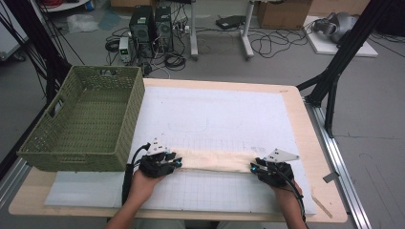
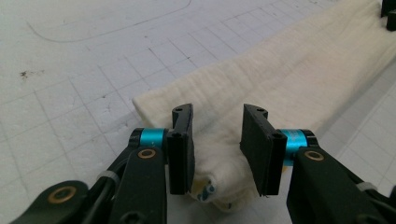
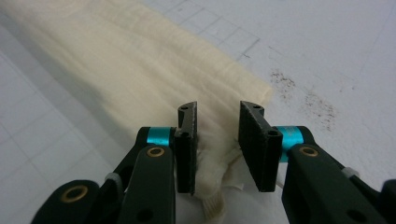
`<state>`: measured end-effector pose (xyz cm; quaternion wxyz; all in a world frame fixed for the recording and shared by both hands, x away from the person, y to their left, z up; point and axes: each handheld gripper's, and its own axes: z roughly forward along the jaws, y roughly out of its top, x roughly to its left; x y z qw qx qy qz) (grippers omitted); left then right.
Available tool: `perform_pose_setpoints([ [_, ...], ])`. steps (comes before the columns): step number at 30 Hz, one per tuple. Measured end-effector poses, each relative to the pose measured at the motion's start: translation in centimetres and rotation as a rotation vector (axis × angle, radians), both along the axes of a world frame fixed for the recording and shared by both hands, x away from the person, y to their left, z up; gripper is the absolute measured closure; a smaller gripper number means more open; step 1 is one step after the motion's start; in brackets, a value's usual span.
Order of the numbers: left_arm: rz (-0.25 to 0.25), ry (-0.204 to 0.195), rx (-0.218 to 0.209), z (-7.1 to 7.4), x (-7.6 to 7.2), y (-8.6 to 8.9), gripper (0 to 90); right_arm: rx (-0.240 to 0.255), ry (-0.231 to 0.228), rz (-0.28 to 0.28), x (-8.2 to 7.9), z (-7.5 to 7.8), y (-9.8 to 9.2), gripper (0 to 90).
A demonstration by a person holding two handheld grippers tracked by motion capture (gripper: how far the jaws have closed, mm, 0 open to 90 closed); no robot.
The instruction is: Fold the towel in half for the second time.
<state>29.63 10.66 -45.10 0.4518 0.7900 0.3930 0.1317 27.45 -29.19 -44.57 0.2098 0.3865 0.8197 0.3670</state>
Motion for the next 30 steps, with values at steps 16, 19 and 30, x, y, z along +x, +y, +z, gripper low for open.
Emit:
perform_pose_setpoints([
  [16, -0.018, -0.061, -0.066, 0.4, -0.3, 1.0, 57.3, 0.084, -0.082, 0.017, -1.2, 1.8, -1.9, 56.1],
  [19, -0.021, -0.123, -0.133, 1.1, -0.4, 2.0, 56.0, 0.114, -0.112, -0.003, -1.4, 2.4, -2.5, 47.3],
  [30, 0.035, -0.182, -0.288, 3.9, -0.3, 3.6, 30.9, 0.207, -0.156, -0.111, -2.3, 3.2, -4.8, 22.5],
])
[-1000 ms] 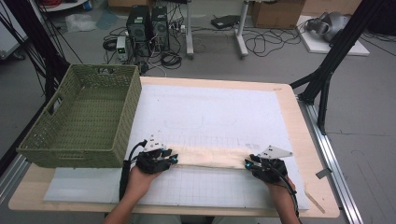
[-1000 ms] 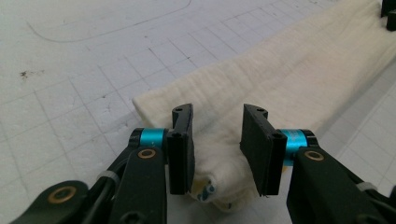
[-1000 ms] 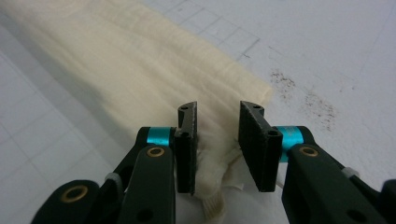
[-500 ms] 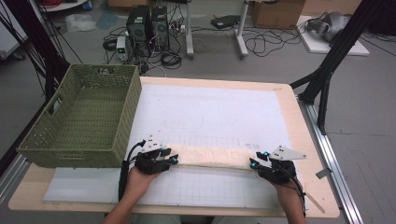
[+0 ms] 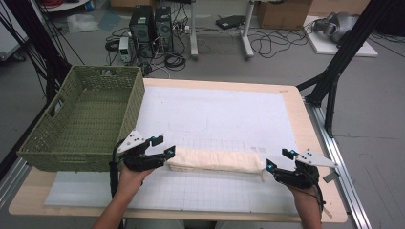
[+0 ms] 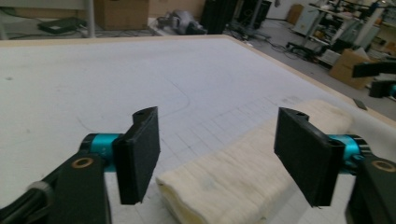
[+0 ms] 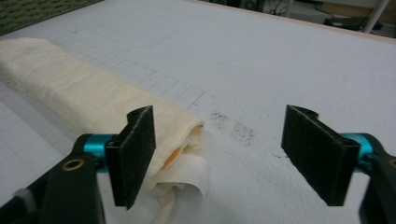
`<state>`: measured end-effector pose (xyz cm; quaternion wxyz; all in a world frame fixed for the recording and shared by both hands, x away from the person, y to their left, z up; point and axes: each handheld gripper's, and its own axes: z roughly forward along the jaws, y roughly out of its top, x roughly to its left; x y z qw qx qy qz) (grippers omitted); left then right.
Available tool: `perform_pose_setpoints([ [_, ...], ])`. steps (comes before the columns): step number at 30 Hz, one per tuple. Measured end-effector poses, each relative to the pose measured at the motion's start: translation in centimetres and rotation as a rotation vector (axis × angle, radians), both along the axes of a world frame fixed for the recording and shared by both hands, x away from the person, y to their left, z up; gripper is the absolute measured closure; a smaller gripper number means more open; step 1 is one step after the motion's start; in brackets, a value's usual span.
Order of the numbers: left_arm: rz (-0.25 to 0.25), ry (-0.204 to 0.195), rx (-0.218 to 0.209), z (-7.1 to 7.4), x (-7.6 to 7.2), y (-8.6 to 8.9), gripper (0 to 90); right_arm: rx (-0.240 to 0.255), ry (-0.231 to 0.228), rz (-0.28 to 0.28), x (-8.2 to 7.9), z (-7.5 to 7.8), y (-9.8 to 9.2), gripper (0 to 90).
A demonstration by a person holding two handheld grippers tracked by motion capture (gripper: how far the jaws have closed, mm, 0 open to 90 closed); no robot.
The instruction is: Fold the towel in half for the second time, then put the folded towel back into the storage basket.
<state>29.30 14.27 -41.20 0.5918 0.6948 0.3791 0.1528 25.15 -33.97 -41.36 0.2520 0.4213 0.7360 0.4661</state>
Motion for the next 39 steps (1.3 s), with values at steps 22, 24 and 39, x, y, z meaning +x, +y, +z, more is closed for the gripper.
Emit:
perform_pose_setpoints([
  [22, 0.009, -0.046, -0.003, 0.7, 0.0, 0.8, 19.3, -0.022, -0.023, -0.024, -1.3, 0.3, -1.3, 11.0],
  [24, 0.011, -0.042, 0.001, 0.6, 0.0, 0.8, 19.4, -0.011, -0.024, -0.028, -1.2, 0.3, -1.4, 11.0],
  [39, 0.004, -0.020, 0.009, 0.3, 0.2, 0.8, 21.2, -0.021, -0.018, -0.042, -1.1, 0.0, -1.6, 11.1],
])
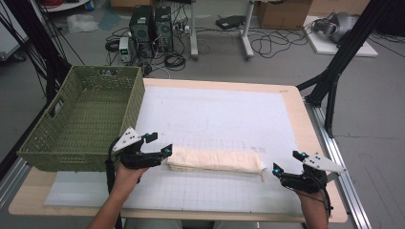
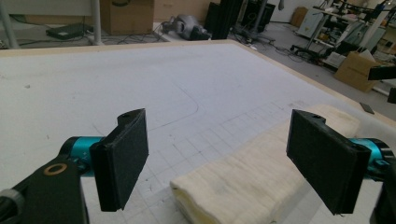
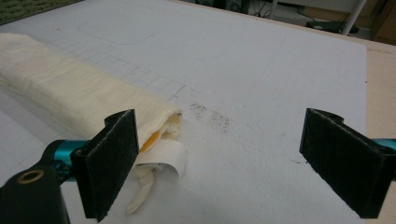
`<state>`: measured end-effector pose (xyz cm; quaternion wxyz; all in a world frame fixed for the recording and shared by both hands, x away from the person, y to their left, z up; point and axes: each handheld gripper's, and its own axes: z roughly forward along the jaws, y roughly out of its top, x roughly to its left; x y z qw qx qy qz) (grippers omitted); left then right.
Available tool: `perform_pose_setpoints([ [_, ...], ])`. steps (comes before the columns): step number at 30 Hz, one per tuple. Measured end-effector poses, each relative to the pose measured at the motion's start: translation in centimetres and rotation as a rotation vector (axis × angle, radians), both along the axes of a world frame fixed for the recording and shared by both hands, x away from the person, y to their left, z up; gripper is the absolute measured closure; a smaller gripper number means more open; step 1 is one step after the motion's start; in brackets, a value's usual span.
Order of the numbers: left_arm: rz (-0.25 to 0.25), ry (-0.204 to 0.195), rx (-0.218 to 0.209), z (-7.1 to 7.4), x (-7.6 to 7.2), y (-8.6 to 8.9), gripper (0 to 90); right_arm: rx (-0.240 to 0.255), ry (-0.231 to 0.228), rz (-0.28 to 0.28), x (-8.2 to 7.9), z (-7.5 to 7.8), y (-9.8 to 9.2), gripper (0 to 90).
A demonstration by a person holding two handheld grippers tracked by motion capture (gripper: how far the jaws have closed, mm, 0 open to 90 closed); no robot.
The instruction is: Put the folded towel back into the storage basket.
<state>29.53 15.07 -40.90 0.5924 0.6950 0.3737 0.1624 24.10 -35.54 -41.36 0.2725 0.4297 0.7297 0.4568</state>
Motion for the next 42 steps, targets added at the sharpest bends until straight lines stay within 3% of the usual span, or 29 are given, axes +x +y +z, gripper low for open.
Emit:
perform_pose_setpoints([
  [9, 0.034, 0.017, -0.002, -0.2, 0.0, 0.2, 21.1, -0.006, 0.000, 0.002, 0.0, 0.0, 0.1, 11.1],
  [12, 0.043, 0.051, -0.012, -0.3, 0.2, -0.1, 20.9, -0.005, 0.001, 0.005, 0.1, -0.1, 0.1, 11.1],
  [21, 0.024, 0.163, 0.074, -2.0, 0.7, -1.4, 28.9, 0.005, 0.018, 0.011, 0.5, -0.1, 0.8, 11.1],
  [29, 0.023, 0.210, 0.106, -2.5, 0.8, -1.6, 29.4, -0.011, 0.026, 0.024, 0.5, -0.2, 1.2, 11.1],
  [31, 0.007, 0.224, 0.118, -2.7, 0.8, -1.7, 33.3, -0.010, 0.026, 0.023, 0.5, -0.2, 1.4, 11.1],
  [33, 0.001, 0.237, 0.137, -2.8, 0.8, -1.9, 39.2, -0.011, 0.026, 0.027, 0.5, -0.2, 1.4, 11.1],
  [42, 0.006, 0.303, 0.237, -3.7, 0.8, -2.4, 40.9, -0.020, 0.065, 0.031, 1.1, -0.6, 2.5, 11.1],
])
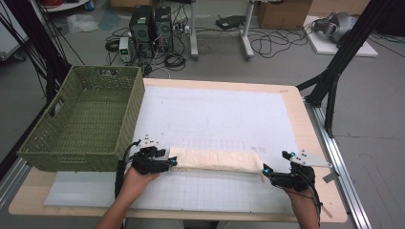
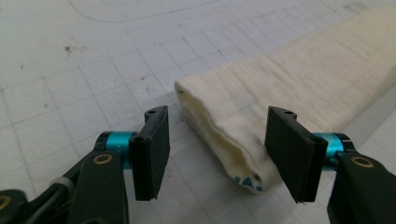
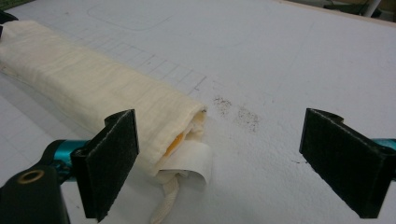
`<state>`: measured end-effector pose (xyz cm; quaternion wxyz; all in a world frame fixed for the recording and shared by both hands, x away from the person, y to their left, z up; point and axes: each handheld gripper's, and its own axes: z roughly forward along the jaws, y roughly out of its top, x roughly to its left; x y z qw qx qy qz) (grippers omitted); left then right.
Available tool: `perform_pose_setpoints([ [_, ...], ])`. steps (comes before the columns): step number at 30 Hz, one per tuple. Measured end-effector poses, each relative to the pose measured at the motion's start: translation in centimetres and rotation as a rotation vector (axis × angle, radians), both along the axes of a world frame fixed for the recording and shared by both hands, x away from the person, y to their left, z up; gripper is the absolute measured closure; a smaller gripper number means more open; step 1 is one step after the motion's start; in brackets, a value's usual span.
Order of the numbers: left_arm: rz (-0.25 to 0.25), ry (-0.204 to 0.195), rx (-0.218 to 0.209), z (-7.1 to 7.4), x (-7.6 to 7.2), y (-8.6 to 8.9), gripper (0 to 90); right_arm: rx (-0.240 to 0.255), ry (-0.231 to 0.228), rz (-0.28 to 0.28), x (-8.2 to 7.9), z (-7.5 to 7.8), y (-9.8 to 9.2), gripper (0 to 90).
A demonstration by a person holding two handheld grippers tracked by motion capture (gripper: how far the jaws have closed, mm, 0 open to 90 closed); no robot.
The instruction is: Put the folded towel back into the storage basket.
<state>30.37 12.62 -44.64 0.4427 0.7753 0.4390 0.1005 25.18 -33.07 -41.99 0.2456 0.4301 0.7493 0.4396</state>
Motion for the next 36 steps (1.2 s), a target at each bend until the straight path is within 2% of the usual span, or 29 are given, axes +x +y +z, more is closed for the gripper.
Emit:
perform_pose_setpoints([
  [2, -0.028, 0.007, 0.015, -0.1, -0.1, -0.3, 45.2, 0.018, 0.022, -0.002, 0.3, -0.2, 0.4, 11.2],
  [4, -0.036, -0.005, 0.042, -0.2, -0.2, -0.6, 47.6, 0.013, 0.041, 0.012, 0.5, -0.3, 1.0, 12.3],
  [6, -0.039, -0.006, 0.046, -0.2, -0.2, -0.6, 50.4, 0.005, 0.049, 0.033, 0.8, -0.4, 1.5, 17.0],
  [8, -0.044, -0.010, 0.045, -0.2, -0.3, -0.4, 57.2, -0.002, 0.066, 0.039, 1.0, -0.6, 2.0, 23.2],
  [11, -0.071, -0.006, 0.037, -0.3, -0.4, -0.4, 71.8, -0.043, 0.105, 0.051, 1.3, -1.1, 2.5, 29.8],
  [14, -0.085, -0.019, 0.054, -0.2, -0.5, -0.6, 77.6, -0.082, 0.133, 0.068, 1.5, -1.7, 2.9, 34.4],
  [17, -0.084, -0.018, 0.044, -0.3, -0.5, -0.6, 78.9, -0.131, 0.164, 0.081, 1.6, -2.2, 3.1, 41.0],
  [22, -0.087, -0.023, 0.041, -0.3, -0.5, -0.6, 79.3, -0.045, 0.227, 0.076, 1.7, -2.6, 2.9, 53.3],
  [26, -0.082, -0.021, 0.030, -0.4, -0.5, -0.5, 79.3, -0.055, 0.225, 0.101, 1.5, -2.6, 3.3, 60.6],
  [32, -0.078, -0.026, 0.026, -0.5, -0.6, -0.5, 79.5, -0.008, 0.243, 0.128, 1.4, -2.9, 3.0, 70.3],
  [36, -0.083, -0.032, 0.026, -0.5, -0.6, -0.5, 79.8, -0.008, 0.257, 0.143, 1.4, -2.7, 3.2, 76.0],
])
